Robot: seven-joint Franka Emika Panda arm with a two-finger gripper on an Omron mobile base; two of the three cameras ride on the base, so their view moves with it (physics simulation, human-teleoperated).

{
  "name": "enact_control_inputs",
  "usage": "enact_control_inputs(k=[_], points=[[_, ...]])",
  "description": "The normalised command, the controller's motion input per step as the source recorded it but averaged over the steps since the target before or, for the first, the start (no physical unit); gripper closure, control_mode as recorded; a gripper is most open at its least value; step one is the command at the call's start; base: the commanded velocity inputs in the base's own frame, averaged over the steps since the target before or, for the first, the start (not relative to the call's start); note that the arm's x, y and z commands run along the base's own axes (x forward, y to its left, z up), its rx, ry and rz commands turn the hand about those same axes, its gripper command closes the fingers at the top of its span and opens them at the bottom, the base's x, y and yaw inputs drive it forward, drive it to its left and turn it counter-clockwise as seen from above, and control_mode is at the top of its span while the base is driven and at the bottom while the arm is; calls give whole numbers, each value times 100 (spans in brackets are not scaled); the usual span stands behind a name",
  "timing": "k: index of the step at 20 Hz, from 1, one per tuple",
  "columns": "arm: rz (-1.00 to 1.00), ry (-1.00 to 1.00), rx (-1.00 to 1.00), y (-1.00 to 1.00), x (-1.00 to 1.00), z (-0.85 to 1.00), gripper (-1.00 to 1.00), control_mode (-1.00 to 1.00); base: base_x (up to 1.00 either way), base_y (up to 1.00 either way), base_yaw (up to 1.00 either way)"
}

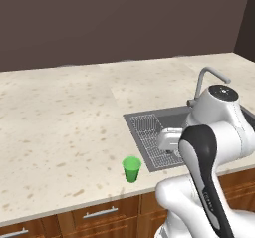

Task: Pick the cup and bowl from the counter and place them on the counter next to the sink.

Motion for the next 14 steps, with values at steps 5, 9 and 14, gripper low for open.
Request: enact_control_inputs(k=[5,9,14], points=[[0,0,0,0,0,0,-100,100,-15,8,0],[0,0,0,0,0,0,-100,100,-100,3,0],[0,0,0,0,0,0,-100,100,-61,1,-1]])
